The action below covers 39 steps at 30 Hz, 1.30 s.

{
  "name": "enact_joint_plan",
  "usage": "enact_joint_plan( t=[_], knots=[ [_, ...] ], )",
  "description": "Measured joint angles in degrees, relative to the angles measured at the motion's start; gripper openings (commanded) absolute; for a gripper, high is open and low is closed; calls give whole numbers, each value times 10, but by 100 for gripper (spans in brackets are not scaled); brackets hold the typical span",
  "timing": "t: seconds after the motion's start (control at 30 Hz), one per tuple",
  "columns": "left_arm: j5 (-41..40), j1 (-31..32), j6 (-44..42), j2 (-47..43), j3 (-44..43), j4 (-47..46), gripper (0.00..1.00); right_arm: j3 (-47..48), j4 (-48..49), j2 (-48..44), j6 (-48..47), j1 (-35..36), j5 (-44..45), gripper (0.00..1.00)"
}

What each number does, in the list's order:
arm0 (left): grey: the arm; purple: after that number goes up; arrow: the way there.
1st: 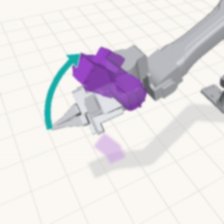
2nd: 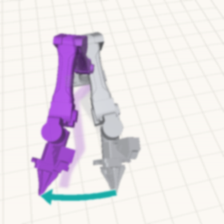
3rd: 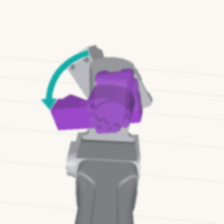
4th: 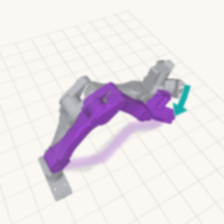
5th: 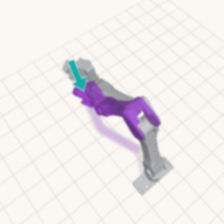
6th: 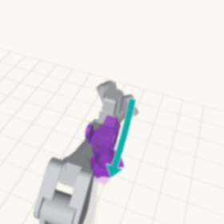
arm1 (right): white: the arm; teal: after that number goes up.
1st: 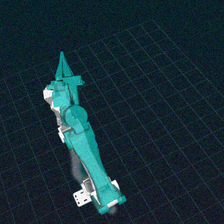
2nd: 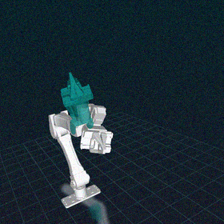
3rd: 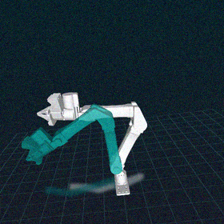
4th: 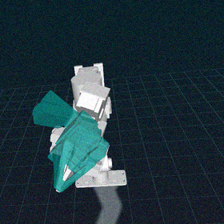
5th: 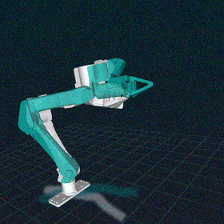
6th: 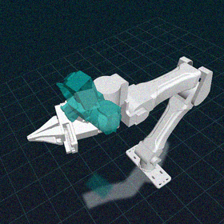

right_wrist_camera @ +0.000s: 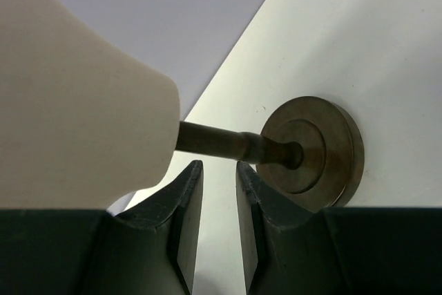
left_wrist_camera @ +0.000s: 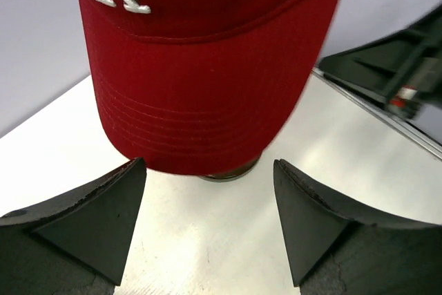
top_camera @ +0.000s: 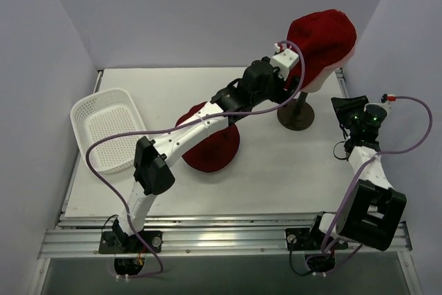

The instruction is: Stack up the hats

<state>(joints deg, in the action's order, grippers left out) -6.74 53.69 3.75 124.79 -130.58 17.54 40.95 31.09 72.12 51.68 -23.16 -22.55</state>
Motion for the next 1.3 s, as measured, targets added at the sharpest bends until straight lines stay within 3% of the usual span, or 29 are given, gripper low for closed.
enact_joint_plan(
  t=[0.17, 0.5, 0.77, 1.0, 1.3],
  knots=[
    [7, 5, -3, -68, 66, -24, 85, -8, 81, 81, 10, 10, -20, 20],
    [-14, 5, -6, -133, 69, -25, 85, 26, 165, 210, 13, 38, -37, 19],
    [-73, 5, -10, -300, 286, -40, 85, 108, 188, 332, 29, 41, -21, 15],
    [-116, 5, 7, -458, 457, -73, 85, 160, 155, 372, 15, 43, 23, 15],
    [-151, 17, 44, -536, 599, -108, 85, 196, 97, 415, -32, 55, 69, 12]
  ],
)
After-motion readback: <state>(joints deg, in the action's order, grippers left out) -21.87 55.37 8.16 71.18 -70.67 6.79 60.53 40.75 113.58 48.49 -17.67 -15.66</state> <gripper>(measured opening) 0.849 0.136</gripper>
